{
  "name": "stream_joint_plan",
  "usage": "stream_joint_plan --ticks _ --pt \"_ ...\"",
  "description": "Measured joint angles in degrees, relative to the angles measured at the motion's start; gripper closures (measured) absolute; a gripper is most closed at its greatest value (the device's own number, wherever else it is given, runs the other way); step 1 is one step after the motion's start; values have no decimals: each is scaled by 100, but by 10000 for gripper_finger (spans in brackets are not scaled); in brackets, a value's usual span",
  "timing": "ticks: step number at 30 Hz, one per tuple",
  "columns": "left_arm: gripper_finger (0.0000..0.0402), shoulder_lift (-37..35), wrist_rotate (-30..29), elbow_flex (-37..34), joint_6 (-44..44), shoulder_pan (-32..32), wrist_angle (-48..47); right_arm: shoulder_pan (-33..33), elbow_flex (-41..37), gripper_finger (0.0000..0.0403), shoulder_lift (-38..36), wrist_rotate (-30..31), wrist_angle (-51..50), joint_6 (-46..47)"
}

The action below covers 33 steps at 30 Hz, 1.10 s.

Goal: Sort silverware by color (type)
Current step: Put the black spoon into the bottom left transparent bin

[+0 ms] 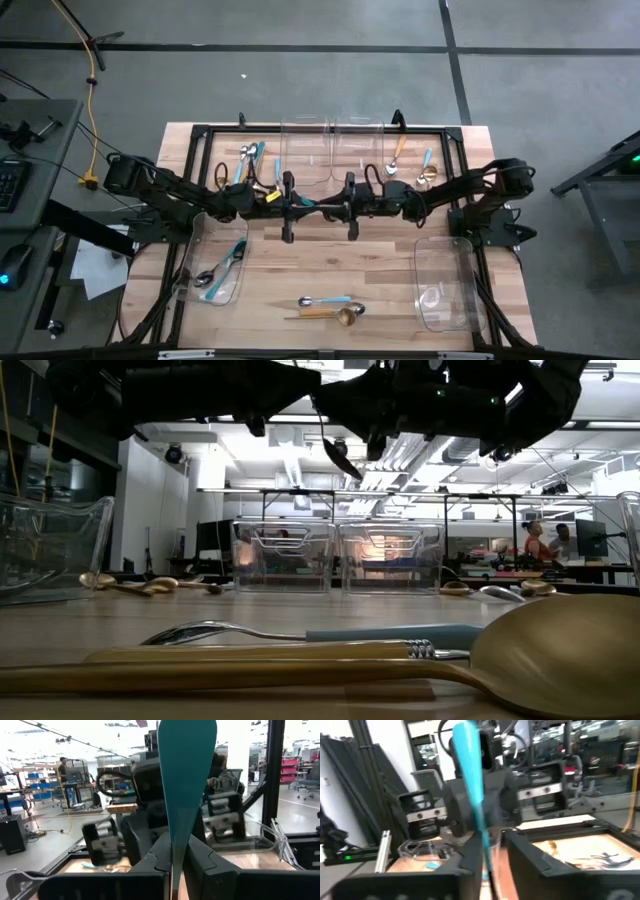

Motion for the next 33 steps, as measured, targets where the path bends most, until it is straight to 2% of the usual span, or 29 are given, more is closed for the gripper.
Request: stream_joint_plan --ticks 4,8,14,20,33 --pt "394 -290 -58 -2 30 4 -509 1 -302 276 -414 371 -32 -253" --pt "394 -898 -145 -132 83 7 -1150 0 -814 246 -1063 895 -33 -543" --pt "394 -2097 -782 -1029 72 9 -1086 0 -1728 238 -2135 1398 163 -760" --pt "394 -3081 -875 -1570 -183 9 -1094 0 -2077 237 -2618 1224 296 -734" --pt "389 -3118 -869 -1615 -281 11 -1172 0 -2070 237 -2588 1198 306 -759"
